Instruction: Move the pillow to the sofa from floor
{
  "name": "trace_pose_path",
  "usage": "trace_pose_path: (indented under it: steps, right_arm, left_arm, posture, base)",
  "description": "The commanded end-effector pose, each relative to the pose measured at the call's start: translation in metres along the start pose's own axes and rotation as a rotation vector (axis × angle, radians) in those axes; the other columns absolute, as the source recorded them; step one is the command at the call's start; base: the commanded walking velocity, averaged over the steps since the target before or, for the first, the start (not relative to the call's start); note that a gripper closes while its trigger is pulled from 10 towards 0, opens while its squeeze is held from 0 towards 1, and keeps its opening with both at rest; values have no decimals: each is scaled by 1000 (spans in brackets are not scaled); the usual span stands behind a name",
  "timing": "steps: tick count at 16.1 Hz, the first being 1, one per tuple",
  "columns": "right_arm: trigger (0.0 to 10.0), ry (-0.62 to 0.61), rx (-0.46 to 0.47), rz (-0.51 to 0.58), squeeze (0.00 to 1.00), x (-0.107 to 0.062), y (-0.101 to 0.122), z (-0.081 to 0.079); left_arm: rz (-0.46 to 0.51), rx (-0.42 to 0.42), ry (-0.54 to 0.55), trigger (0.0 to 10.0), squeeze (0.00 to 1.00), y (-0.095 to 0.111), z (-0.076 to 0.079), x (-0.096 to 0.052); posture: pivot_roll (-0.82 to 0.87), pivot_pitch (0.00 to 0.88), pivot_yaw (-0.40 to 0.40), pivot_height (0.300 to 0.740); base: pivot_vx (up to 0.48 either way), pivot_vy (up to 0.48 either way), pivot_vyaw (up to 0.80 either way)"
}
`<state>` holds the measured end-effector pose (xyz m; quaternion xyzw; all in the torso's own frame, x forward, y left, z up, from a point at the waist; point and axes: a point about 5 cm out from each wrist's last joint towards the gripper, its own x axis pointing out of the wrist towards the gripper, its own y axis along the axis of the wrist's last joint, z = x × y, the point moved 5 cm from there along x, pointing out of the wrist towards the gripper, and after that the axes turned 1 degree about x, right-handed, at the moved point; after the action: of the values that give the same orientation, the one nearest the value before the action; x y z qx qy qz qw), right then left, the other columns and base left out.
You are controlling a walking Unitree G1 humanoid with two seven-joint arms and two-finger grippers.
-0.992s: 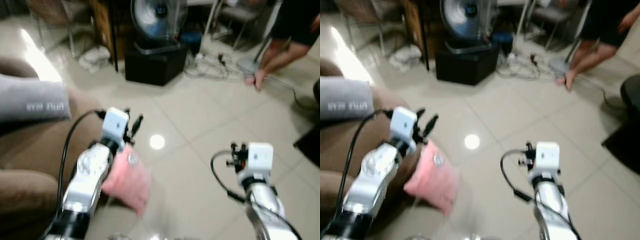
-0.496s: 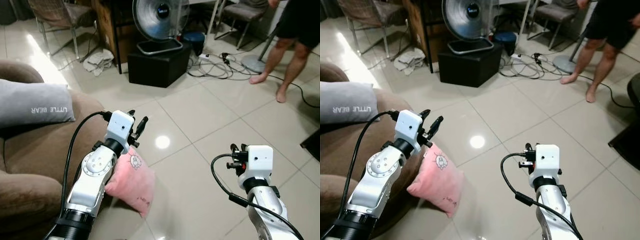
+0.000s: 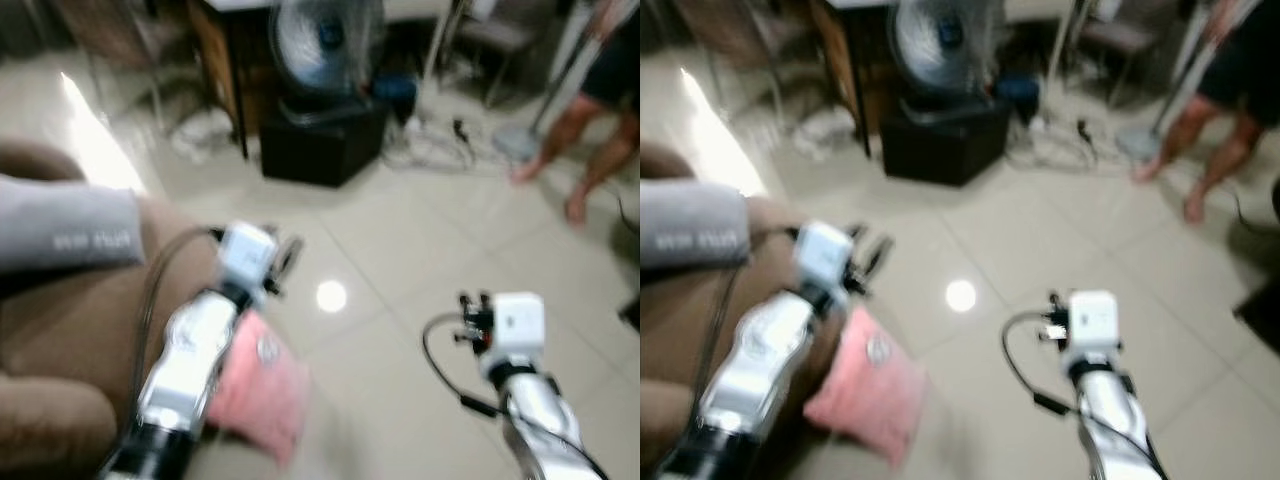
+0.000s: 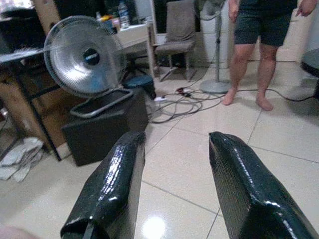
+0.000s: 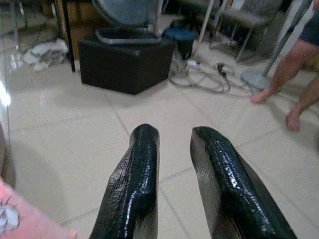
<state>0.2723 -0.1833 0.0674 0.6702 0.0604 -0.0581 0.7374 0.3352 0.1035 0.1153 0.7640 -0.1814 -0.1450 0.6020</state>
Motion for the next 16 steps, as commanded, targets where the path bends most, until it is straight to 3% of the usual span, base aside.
trace_pose_path:
  steps: [1,7,10,16]
  right_arm:
    - [10000,25,2,21,0,1,5,-7]
    - [10000,83,-2,-18,0,-2,-3,-14]
    - [10000,152,10,-14,0,-3,-2,-22]
    - [10000,186,-9,-15,0,-3,-3,-24]
  left_arm:
    - [-12,23,28,10000,0,-2,-12,-5]
    - [-44,19,41,10000,0,-11,-16,-7]
    - [-96,23,6,10000,0,-27,-16,-13]
    - [-90,20,-6,10000,0,-27,-12,-12]
  posture:
    - [60,31,-52,740]
    - [59,42,-50,740]
    - [61,46,-53,705]
    - [64,53,-59,650]
  base:
    - [319,0,0]
    - [209,0,0]
    - [0,0,0]
    - [0,0,0]
